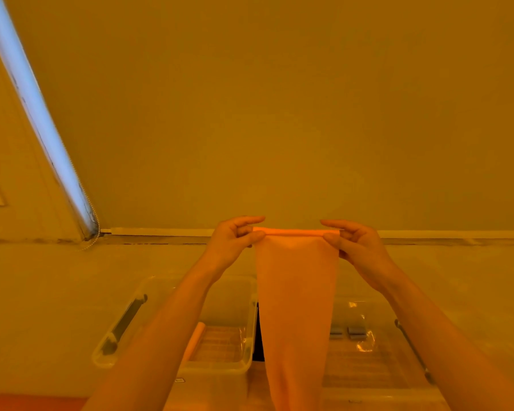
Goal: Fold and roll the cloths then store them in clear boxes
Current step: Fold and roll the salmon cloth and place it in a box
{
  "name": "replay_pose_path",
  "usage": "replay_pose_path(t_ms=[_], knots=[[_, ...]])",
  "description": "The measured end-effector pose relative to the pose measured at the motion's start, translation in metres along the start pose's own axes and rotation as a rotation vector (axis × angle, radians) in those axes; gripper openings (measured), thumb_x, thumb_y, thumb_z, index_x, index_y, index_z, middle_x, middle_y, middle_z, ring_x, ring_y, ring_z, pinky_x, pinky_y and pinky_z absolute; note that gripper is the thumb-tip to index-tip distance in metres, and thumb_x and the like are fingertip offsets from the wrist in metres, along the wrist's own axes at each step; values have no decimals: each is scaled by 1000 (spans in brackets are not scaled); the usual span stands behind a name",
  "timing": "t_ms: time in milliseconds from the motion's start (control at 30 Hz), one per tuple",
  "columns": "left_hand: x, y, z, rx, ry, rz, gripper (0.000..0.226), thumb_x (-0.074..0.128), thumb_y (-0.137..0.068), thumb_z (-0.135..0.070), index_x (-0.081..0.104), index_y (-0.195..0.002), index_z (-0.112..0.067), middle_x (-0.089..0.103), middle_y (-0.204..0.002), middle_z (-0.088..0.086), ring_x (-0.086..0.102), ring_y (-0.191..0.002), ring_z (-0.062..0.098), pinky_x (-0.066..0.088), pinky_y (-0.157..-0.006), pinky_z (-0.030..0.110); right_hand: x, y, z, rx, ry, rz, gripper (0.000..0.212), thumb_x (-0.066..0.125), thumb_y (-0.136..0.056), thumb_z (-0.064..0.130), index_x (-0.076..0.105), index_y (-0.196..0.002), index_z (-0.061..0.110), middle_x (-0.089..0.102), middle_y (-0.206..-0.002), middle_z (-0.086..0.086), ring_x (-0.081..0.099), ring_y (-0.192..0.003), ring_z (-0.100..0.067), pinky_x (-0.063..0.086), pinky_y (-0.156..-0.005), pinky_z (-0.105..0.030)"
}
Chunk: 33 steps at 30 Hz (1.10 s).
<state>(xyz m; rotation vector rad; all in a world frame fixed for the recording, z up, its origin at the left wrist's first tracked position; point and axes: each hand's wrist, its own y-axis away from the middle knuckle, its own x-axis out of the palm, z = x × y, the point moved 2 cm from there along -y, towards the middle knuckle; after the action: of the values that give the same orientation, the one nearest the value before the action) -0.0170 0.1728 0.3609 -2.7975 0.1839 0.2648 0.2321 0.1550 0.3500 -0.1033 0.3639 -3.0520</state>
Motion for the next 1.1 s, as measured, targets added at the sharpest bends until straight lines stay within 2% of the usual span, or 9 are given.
replay_pose_path(t_ms=[167, 300, 433, 533, 600, 800, 900, 1000, 1100], knots=[[3, 3, -2, 1, -39, -15, 14, 62, -87, -6, 65, -82, -19, 65, -54, -11, 55, -50, -3, 40, -49, 13, 3, 7, 3, -5, 81, -22, 17, 57, -88, 6, 65, -103, 4, 68, -83, -7, 63, -75, -16, 54, -66, -25], [6, 8, -5, 23, 18, -3, 14, 58, -90, -8, 66, -86, -19, 62, -54, -8, 54, -50, 1, 40, -48, 15, 4, 11, 6, -25, 74, -25, 15, 56, -90, 10, 66, -102, 8, 66, -79, -7, 61, -71, -16, 52, -59, -24], [5, 10, -4, 31, 138, 1, 25, 60, -88, -10, 75, -88, -31, 68, -73, -7, 56, -65, 7, 43, -57, 20, 4, 14, 8, -22, -10, -20, 18, 56, -89, 6, 67, -102, 11, 65, -79, -6, 61, -70, -12, 52, -60, -21], [4, 11, -4, 15, 197, 24, 27, 65, -81, -7, 77, -81, -31, 71, -80, -6, 57, -74, 11, 44, -65, 24, 4, 16, 10, -1, -80, -27, 21, 51, -88, -3, 67, -95, 8, 66, -81, -3, 60, -72, -12, 51, -64, -25], [3, 12, -4, 4, 202, 23, 23, 66, -78, -10, 77, -79, -30, 72, -80, -7, 57, -76, 10, 43, -66, 22, 5, 17, 10, 0, -86, -28, 18, 53, -88, 0, 68, -93, 8, 69, -86, -1, 62, -78, -12, 51, -70, -28], [1, 13, -2, 24, 72, 10, 20, 65, -84, -8, 73, -90, -26, 71, -74, -12, 58, -68, 1, 44, -59, 14, 5, 18, 5, -9, -10, -48, 17, 61, -85, 4, 70, -93, 15, 72, -77, -1, 65, -75, -15, 55, -65, -22], [0, 12, -2, 23, 34, 24, 25, 67, -83, -9, 68, -102, -26, 70, -73, -12, 59, -66, -3, 43, -59, 14, 4, 17, 3, 0, 16, -34, 28, 60, -86, 4, 65, -109, 17, 72, -92, -4, 67, -82, -14, 55, -74, -28], [-2, 10, -1, 27, 2, 12, 17, 68, -83, -10, 71, -90, -25, 69, -72, -9, 57, -63, -1, 42, -57, 14, 4, 15, 3, 0, 25, -48, 23, 59, -87, 4, 66, -108, 9, 72, -88, -5, 66, -78, -12, 54, -70, -25], [0, 9, -4, 32, -13, 6, 14, 63, -87, -8, 67, -84, -21, 65, -57, -8, 54, -52, -2, 40, -50, 14, 7, 14, 3, -2, 40, -56, 15, 58, -88, 6, 68, -99, 10, 70, -74, 1, 64, -69, -10, 53, -62, -21]])
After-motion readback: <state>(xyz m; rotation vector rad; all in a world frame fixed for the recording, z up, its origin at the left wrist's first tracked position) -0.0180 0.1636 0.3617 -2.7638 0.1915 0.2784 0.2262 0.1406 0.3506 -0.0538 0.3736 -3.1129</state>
